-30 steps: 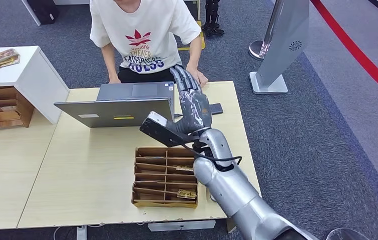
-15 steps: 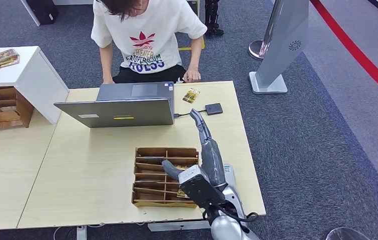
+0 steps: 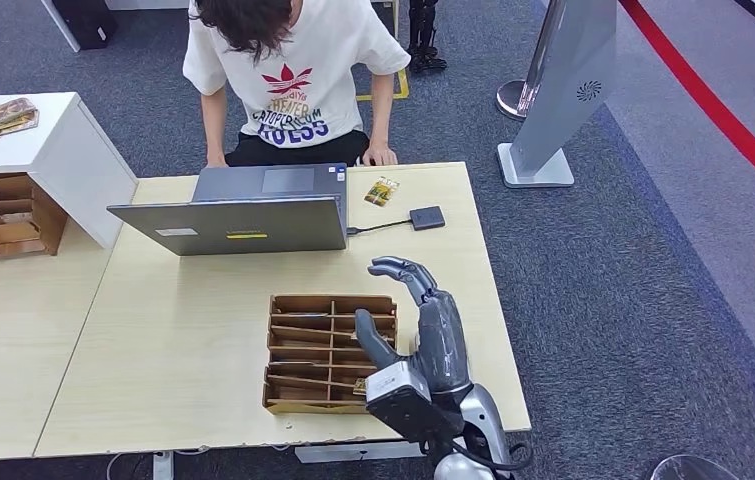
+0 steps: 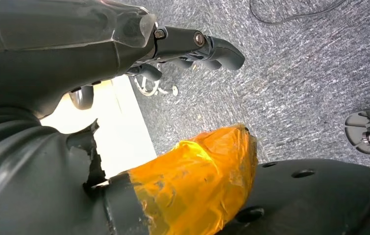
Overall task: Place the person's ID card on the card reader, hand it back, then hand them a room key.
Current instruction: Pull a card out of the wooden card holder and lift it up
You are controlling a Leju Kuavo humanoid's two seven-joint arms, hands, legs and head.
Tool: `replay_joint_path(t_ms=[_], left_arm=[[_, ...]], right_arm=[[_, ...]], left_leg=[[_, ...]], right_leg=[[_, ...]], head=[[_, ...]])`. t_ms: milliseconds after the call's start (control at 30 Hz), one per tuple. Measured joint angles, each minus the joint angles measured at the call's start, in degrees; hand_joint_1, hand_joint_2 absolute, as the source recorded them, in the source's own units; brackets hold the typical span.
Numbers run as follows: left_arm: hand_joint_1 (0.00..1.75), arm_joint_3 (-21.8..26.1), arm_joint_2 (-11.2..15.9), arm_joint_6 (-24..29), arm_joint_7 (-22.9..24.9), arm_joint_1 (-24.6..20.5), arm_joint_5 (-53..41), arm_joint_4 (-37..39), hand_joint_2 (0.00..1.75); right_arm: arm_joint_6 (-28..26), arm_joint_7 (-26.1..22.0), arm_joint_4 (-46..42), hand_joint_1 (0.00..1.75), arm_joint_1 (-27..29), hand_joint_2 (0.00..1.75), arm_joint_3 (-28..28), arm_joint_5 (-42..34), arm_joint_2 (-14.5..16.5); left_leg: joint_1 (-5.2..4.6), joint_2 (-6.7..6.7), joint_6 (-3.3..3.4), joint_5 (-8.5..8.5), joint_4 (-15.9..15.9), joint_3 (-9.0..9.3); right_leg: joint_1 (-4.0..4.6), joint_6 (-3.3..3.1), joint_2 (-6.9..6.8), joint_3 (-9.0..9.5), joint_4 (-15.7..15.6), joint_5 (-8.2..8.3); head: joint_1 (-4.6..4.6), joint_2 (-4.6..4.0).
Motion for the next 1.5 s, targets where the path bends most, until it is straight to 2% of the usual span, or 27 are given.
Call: replay_joint_path(t_ms=[133, 167, 200, 233, 300, 333, 367, 467, 600, 867, 1100, 1400, 1500], left_arm=[[0.00, -0.01, 0.13, 0.04, -0.14, 0.00, 0.28, 0.00, 0.00], [0.00, -0.01, 0.15, 0.05, -0.16, 0.00, 0.38, 0.00, 0.00], [0.00, -0.01, 0.15, 0.07, -0.17, 0.00, 0.47, 0.00, 0.00], [0.00, -0.01, 0.16, 0.09, -0.18, 0.00, 0.55, 0.00, 0.00], [0.00, -0.01, 0.16, 0.14, -0.18, 0.00, 0.69, 0.00, 0.00], [0.00, -0.01, 0.16, 0.17, -0.18, 0.00, 0.75, 0.00, 0.00], [0.00, -0.01, 0.16, 0.19, -0.18, 0.00, 0.84, 0.00, 0.00], [0.00, -0.01, 0.18, 0.21, -0.18, -0.01, 0.97, 0.00, 0.00], [0.00, -0.01, 0.21, 0.19, -0.18, -0.02, 1.04, 0.00, 0.00], [0.00, -0.01, 0.26, 0.17, -0.34, -0.02, 1.07, 0.00, 0.00], [0.00, -0.02, 0.36, 0.04, -0.36, -0.02, 1.06, 0.00, 0.00], [0.00, -0.05, 0.40, -0.03, -0.37, -0.02, 1.05, 0.00, 0.00], [0.00, -0.07, 0.40, -0.04, -0.37, -0.02, 1.05, 0.00, 0.00]], right_arm=[[-1.61, 1.82, 0.16, 1.73, 0.31, 1.75, 0.41, 6.71, -0.40], [-1.95, 2.39, 0.29, 1.67, 0.35, 1.75, 0.57, 8.57, -0.49], [-2.20, 2.89, 0.47, 1.55, 0.36, 1.75, 0.76, 10.22, -0.57], [-2.39, 3.35, 0.70, 1.35, 0.36, 1.75, 1.02, 11.84, -0.65], [-2.60, 4.10, 1.22, 0.79, 0.36, 1.75, 1.64, 14.50, -0.78], [-2.65, 4.49, 1.55, 0.58, 0.34, 1.75, 1.99, 15.66, -0.83], [-2.66, 4.94, 1.92, 0.44, 0.30, 1.75, 2.34, 16.67, -0.89], [-2.61, 7.05, 3.77, 0.32, 0.00, 1.75, 3.79, 20.84, -1.10], [-2.59, 9.41, 6.75, 0.40, -0.70, 1.75, 5.70, 26.06, -1.28], [-2.67, 10.86, 10.77, 0.48, -1.94, 1.75, 7.70, 28.88, -1.39], [-2.77, 12.13, 12.59, 0.71, -2.41, 1.75, 7.95, 30.39, -1.39], [-2.74, 13.27, 14.00, 0.79, -2.73, 1.75, 7.95, 31.72, -1.39], [-2.73, 13.58, 14.40, 0.76, -2.78, 1.75, 7.95, 31.94, -1.40]], left_leg=[[0.00, 0.00, 0.00, 0.00, 0.00, 0.00], [0.00, 0.00, 0.00, 0.00, 0.00, 0.00], [0.00, 0.00, 0.00, 0.00, 0.00, 0.00], [0.00, 0.00, 0.00, 0.00, 0.00, 0.00], [0.01, 0.00, 0.00, 0.00, 0.00, 0.00], [0.01, 0.00, 0.00, 0.00, 0.00, 0.00], [0.01, 0.00, 0.00, 0.00, 0.00, 0.00], [0.01, 0.00, 0.00, 0.00, 0.00, 0.00], [0.01, 0.00, 0.00, 0.00, 0.00, 0.00], [0.00, 0.00, 0.00, 0.00, 0.00, 0.00], [0.01, 0.00, 0.00, 0.00, 0.00, 0.00], [0.00, 0.00, 0.00, 0.00, 0.00, 0.00], [0.00, 0.00, 0.00, 0.00, 0.00, 0.00]], right_leg=[[0.00, 0.00, 0.00, 0.00, 0.00, 0.00], [0.00, 0.00, 0.00, 0.00, 0.00, 0.00], [0.00, 0.00, 0.00, 0.01, 0.00, 0.00], [0.00, 0.00, 0.00, 0.01, 0.00, 0.00], [0.00, 0.00, 0.00, 0.01, 0.00, 0.00], [0.00, 0.00, 0.00, 0.01, 0.00, 0.00], [0.00, 0.00, 0.00, 0.01, 0.00, 0.00], [0.00, 0.00, 0.00, 0.01, 0.00, 0.00], [0.00, 0.00, 0.00, 0.01, 0.00, 0.00], [0.00, 0.00, -0.01, 0.02, 0.00, 0.00], [0.00, 0.00, -0.01, 0.02, 0.00, 0.00], [0.00, 0.00, -0.01, 0.02, 0.00, 0.00], [0.00, 0.00, -0.01, 0.02, 0.00, 0.00]], head=[[0.00, 0.00], [0.00, 0.00], [0.00, 0.00], [0.00, 0.00], [0.00, 0.00], [0.00, 0.00], [0.00, 0.00], [0.00, 0.00], [0.01, 0.00], [0.00, 0.00], [0.00, 0.00], [0.00, 0.00], [0.00, 0.00]])
